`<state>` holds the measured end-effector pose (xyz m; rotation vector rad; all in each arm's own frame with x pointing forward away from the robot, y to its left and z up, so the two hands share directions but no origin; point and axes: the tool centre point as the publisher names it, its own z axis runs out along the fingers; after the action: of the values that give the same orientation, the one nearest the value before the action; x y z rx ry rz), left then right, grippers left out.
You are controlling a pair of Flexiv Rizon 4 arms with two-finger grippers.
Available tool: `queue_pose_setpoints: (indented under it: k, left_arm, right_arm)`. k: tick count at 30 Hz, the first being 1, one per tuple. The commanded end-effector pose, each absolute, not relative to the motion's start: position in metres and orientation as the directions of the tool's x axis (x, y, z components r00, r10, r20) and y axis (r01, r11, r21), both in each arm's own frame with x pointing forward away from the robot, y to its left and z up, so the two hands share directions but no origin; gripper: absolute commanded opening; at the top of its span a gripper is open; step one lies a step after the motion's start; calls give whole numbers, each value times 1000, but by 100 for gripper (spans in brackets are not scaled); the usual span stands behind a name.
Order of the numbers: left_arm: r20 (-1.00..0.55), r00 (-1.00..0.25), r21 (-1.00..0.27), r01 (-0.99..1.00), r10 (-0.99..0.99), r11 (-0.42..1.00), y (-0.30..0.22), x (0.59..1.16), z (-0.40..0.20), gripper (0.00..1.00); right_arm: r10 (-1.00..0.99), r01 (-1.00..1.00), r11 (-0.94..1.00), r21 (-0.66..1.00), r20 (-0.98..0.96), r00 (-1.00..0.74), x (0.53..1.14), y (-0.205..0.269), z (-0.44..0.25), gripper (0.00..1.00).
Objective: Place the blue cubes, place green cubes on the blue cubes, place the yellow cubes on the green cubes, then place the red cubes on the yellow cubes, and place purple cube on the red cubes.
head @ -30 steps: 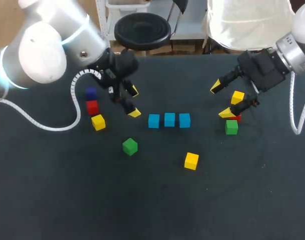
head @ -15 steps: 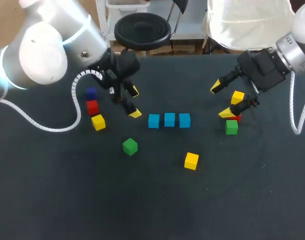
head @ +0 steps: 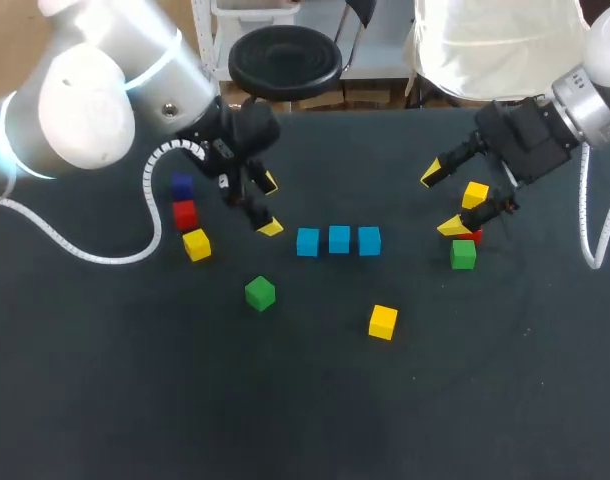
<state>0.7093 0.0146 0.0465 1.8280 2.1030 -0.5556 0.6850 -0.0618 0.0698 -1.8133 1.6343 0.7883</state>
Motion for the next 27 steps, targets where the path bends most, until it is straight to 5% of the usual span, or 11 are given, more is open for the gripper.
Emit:
queue_pose_setpoints:
  k: [1,27]
  left_arm:
    - [-474,-151,-94,988,867,121,17,709,46,100]
    - [-506,-53,-78,997,861,15,29,712,61,100]
  right_arm:
    - [-659,-995,-92,-27,-747,81,685,-62,70,100]
    - [-659,-995,-92,-27,-747,81,685,-62,70,100]
